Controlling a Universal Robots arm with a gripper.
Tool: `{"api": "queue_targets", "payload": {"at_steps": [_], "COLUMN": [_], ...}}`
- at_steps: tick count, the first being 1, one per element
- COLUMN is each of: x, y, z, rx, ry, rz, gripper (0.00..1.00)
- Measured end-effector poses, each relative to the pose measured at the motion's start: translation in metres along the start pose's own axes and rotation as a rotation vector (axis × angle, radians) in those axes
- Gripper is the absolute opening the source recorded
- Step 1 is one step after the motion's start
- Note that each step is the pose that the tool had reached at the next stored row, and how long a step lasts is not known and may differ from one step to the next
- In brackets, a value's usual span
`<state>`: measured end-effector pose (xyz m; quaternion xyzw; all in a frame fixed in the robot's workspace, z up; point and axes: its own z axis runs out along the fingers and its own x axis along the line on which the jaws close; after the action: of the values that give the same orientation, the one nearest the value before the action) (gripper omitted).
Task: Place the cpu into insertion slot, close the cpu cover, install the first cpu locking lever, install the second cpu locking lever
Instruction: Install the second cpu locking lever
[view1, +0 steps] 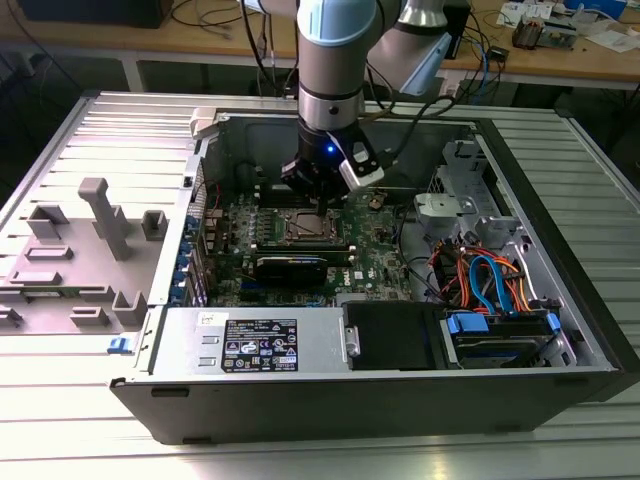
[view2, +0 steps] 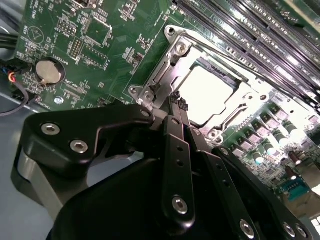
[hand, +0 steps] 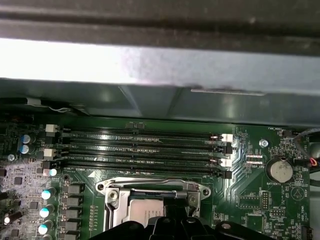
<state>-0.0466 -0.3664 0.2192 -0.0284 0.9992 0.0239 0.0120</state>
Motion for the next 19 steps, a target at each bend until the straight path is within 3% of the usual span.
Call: {"api": "queue_targets", "payload": {"at_steps": [4, 7, 19], "x": [-0.0001, -0.0001, 0.0007], "y": [0.0002, -0.0003, -0.0143], "z": [-0.0050, -0.0052, -0.0058], "rx": [0.0001, 0.0000, 0.0000], "ry": [0.0001, 0.0001, 0.0000], "rz": [0.000, 0.000, 0.000], "gripper": [0.11, 0.11, 0.11]}}
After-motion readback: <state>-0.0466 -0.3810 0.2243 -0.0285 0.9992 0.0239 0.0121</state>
